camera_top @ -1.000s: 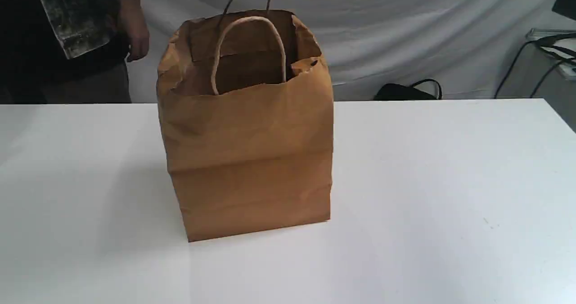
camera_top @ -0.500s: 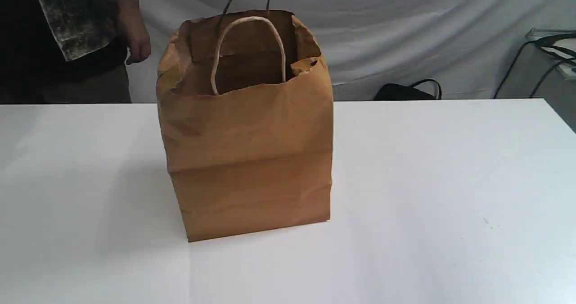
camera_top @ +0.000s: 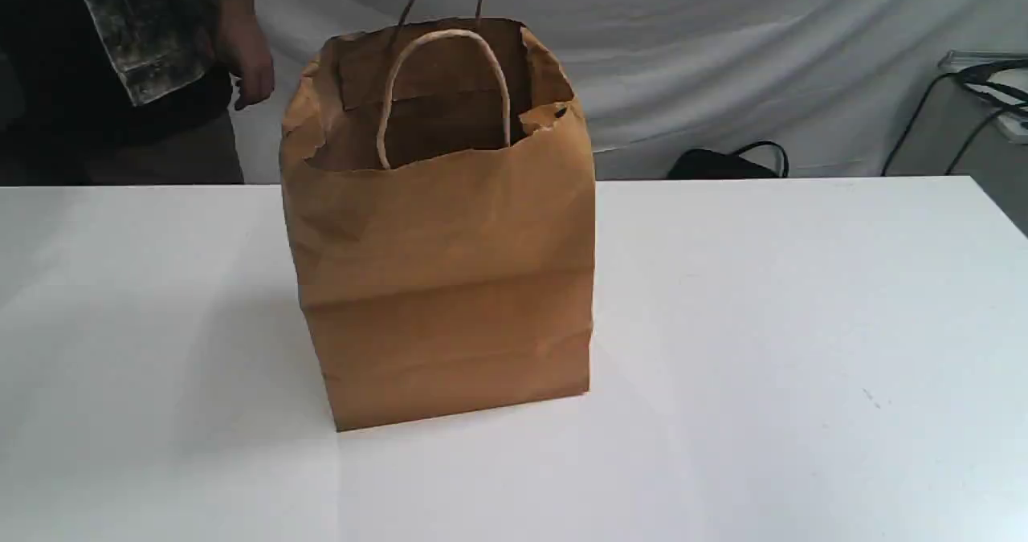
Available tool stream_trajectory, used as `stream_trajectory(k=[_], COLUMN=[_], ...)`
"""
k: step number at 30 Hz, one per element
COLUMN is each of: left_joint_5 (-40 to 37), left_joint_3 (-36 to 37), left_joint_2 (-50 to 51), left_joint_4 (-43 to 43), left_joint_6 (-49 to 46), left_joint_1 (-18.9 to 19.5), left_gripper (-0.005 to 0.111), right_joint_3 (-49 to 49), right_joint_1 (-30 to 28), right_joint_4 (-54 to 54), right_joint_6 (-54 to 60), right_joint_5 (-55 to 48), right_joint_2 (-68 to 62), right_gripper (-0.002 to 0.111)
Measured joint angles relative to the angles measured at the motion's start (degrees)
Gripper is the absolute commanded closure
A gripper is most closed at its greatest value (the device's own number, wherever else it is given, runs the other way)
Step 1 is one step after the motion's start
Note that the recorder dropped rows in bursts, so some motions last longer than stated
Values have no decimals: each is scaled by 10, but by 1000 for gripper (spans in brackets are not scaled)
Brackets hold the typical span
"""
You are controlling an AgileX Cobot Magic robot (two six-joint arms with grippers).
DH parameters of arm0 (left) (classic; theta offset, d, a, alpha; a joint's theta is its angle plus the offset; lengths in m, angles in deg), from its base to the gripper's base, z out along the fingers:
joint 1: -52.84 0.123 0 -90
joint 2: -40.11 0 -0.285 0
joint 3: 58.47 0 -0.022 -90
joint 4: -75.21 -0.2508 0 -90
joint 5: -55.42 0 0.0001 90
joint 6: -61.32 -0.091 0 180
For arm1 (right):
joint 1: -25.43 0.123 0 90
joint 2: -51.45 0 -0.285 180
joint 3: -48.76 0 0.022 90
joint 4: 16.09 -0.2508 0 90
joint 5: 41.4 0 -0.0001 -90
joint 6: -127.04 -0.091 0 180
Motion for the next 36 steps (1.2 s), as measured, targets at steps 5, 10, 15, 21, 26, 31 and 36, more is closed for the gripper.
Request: stream_trajectory(k=[5,10,15,21,26,31,36], left_joint_5=[-12,-62,-87,-89,-102,-105,-105], left_joint_3=[55,102,155,210,217,217,217], left_joint_2=[-53,-93,-121,-152,-169,-172,-172], left_joint_4=[0,0,0,0,0,0,0], left_joint_6=[-23,-56,-97,-121,-121,-119,-118], left_joint_1=[0,0,0,0,0,0,0], left_gripper=[39,39,39,39,39,39,39], right_joint_3=[8,9,9,9,9,9,9], right_joint_1=[0,0,0,0,0,0,0], right_joint_4=[18,58,71,29,11,49,102], right_joint_6=[-15,-34,-93,-142,-167,-203,-209], right_joint_5=[-16,-27,-84,-156,-220,-272,-280], right_joint_2=[31,39,41,41,41,41,41], right_gripper=[108,108,108,108,108,108,108])
